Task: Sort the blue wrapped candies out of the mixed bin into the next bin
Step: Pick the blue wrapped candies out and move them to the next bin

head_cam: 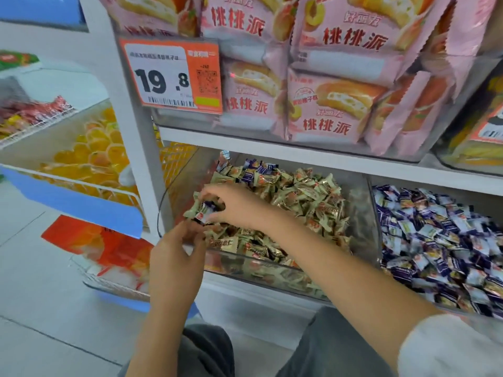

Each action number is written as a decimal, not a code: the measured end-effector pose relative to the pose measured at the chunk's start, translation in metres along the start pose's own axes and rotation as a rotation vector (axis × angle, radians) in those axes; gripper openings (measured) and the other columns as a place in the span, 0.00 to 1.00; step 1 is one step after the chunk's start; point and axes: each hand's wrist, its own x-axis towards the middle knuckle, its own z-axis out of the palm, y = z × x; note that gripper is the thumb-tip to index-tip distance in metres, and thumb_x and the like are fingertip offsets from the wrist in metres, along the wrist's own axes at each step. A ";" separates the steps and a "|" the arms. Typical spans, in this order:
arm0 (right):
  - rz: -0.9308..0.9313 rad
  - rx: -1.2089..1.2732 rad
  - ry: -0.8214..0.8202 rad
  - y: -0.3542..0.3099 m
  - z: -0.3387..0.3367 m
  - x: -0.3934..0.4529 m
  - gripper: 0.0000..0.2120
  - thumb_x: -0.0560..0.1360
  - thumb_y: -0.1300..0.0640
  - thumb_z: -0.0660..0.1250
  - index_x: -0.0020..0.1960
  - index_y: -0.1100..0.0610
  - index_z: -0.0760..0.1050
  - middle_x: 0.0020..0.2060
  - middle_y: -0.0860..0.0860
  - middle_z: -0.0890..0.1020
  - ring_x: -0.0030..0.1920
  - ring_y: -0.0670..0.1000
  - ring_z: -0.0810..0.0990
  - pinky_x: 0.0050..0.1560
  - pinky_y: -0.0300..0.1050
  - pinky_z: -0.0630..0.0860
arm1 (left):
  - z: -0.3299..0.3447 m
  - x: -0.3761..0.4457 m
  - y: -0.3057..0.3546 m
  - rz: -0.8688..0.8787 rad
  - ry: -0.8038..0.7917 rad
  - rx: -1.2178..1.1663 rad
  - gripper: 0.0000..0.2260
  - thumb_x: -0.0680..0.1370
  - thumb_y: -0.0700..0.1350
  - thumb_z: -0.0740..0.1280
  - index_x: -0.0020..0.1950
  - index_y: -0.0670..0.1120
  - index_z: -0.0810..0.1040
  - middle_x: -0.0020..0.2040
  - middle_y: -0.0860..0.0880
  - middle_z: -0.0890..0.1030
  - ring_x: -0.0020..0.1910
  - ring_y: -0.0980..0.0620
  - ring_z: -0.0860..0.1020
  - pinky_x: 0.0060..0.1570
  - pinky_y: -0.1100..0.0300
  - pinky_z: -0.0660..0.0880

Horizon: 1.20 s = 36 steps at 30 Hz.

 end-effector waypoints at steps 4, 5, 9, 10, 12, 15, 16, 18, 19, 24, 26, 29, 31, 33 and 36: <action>0.009 -0.016 -0.081 0.002 0.018 0.024 0.15 0.72 0.54 0.71 0.56 0.53 0.73 0.48 0.50 0.75 0.47 0.54 0.75 0.39 0.44 0.70 | -0.003 0.007 -0.006 0.029 -0.026 0.062 0.07 0.74 0.38 0.67 0.45 0.51 0.80 0.36 0.63 0.76 0.41 0.49 0.78 0.47 0.45 0.75; 0.028 -0.007 -0.100 0.003 0.019 0.026 0.14 0.72 0.53 0.71 0.55 0.54 0.72 0.46 0.50 0.75 0.46 0.53 0.75 0.36 0.42 0.68 | -0.004 0.009 -0.006 0.036 -0.029 0.062 0.07 0.74 0.41 0.66 0.44 0.53 0.80 0.36 0.64 0.76 0.41 0.49 0.78 0.47 0.42 0.75; 0.074 0.159 -0.064 0.008 0.015 0.022 0.10 0.73 0.54 0.71 0.49 0.57 0.74 0.39 0.42 0.73 0.36 0.40 0.70 0.32 0.33 0.63 | -0.004 0.017 -0.009 0.067 -0.004 0.036 0.06 0.72 0.46 0.62 0.44 0.55 0.77 0.38 0.59 0.79 0.41 0.49 0.78 0.44 0.41 0.75; 0.103 0.243 0.006 0.006 0.013 0.019 0.07 0.73 0.54 0.70 0.48 0.56 0.75 0.39 0.42 0.73 0.36 0.40 0.70 0.34 0.35 0.65 | -0.003 0.019 -0.009 0.073 0.015 0.020 0.06 0.74 0.45 0.63 0.46 0.54 0.77 0.39 0.58 0.79 0.41 0.49 0.78 0.44 0.42 0.75; 0.178 0.388 0.160 0.005 0.005 0.013 0.03 0.74 0.55 0.69 0.48 0.53 0.77 0.44 0.44 0.78 0.43 0.43 0.76 0.44 0.42 0.74 | -0.001 0.020 -0.007 0.081 0.033 -0.005 0.07 0.74 0.42 0.66 0.50 0.52 0.78 0.41 0.57 0.80 0.41 0.51 0.78 0.42 0.44 0.76; 0.288 0.438 0.367 0.002 -0.021 -0.007 0.04 0.76 0.53 0.66 0.50 0.49 0.78 0.48 0.46 0.81 0.49 0.50 0.80 0.51 0.48 0.77 | 0.004 0.017 -0.002 0.105 -0.016 -0.009 0.07 0.74 0.42 0.67 0.50 0.51 0.79 0.42 0.60 0.78 0.44 0.51 0.77 0.44 0.45 0.76; 0.331 0.405 0.425 0.002 -0.031 -0.017 0.06 0.76 0.50 0.65 0.51 0.49 0.78 0.47 0.47 0.82 0.47 0.54 0.82 0.49 0.48 0.78 | 0.006 0.015 -0.002 0.112 -0.031 -0.009 0.06 0.74 0.43 0.66 0.50 0.51 0.79 0.42 0.60 0.78 0.45 0.51 0.77 0.45 0.45 0.75; 0.394 0.329 0.548 0.006 -0.046 -0.048 0.10 0.75 0.47 0.66 0.50 0.52 0.80 0.43 0.51 0.84 0.44 0.56 0.82 0.44 0.46 0.78 | 0.008 0.012 -0.002 0.110 -0.052 -0.015 0.07 0.74 0.43 0.65 0.49 0.51 0.80 0.43 0.58 0.79 0.46 0.50 0.77 0.47 0.44 0.75; 0.374 0.340 0.647 0.009 -0.052 -0.068 0.08 0.74 0.48 0.68 0.48 0.52 0.80 0.41 0.52 0.84 0.42 0.55 0.82 0.43 0.48 0.79 | 0.010 0.011 -0.001 0.101 -0.061 -0.013 0.07 0.74 0.42 0.65 0.49 0.51 0.80 0.43 0.57 0.79 0.47 0.50 0.77 0.49 0.44 0.74; 0.422 0.395 1.103 0.029 -0.062 -0.181 0.02 0.73 0.56 0.71 0.43 0.50 0.78 0.36 0.52 0.80 0.36 0.53 0.80 0.37 0.39 0.78 | 0.030 0.007 0.013 0.152 -0.136 0.017 0.08 0.74 0.38 0.67 0.49 0.49 0.81 0.43 0.54 0.81 0.46 0.47 0.78 0.48 0.44 0.75; 0.506 0.335 1.225 0.045 -0.063 -0.215 0.03 0.74 0.55 0.70 0.43 0.49 0.77 0.37 0.51 0.80 0.36 0.50 0.80 0.36 0.35 0.76 | 0.038 0.000 0.020 0.170 -0.159 0.014 0.07 0.74 0.38 0.66 0.47 0.48 0.80 0.39 0.54 0.80 0.42 0.46 0.78 0.47 0.43 0.75; 0.695 0.148 0.938 0.069 -0.062 -0.243 0.04 0.76 0.53 0.66 0.50 0.49 0.78 0.47 0.53 0.82 0.40 0.57 0.80 0.36 0.45 0.74 | 0.044 -0.010 0.023 0.173 -0.164 0.019 0.07 0.74 0.38 0.66 0.47 0.48 0.80 0.35 0.51 0.80 0.37 0.46 0.78 0.46 0.43 0.75; 0.710 0.077 0.818 0.073 -0.060 -0.246 0.07 0.77 0.54 0.65 0.52 0.50 0.79 0.57 0.52 0.79 0.45 0.58 0.80 0.37 0.46 0.72 | 0.047 -0.013 0.023 0.169 -0.153 0.023 0.07 0.74 0.38 0.66 0.48 0.47 0.81 0.34 0.51 0.80 0.36 0.47 0.78 0.45 0.44 0.76; 0.598 0.024 0.837 0.056 -0.060 -0.236 0.08 0.77 0.58 0.65 0.52 0.52 0.81 0.57 0.48 0.78 0.54 0.50 0.78 0.46 0.39 0.70 | 0.048 -0.016 0.024 0.156 -0.137 0.006 0.07 0.74 0.37 0.66 0.48 0.47 0.81 0.37 0.53 0.80 0.38 0.48 0.78 0.45 0.48 0.76; 0.373 -0.021 0.757 0.027 -0.056 -0.201 0.07 0.75 0.63 0.67 0.50 0.55 0.82 0.48 0.44 0.79 0.49 0.40 0.76 0.51 0.21 0.64 | 0.044 -0.018 0.026 0.144 -0.114 -0.037 0.07 0.74 0.35 0.66 0.47 0.44 0.81 0.39 0.50 0.81 0.39 0.49 0.79 0.40 0.55 0.76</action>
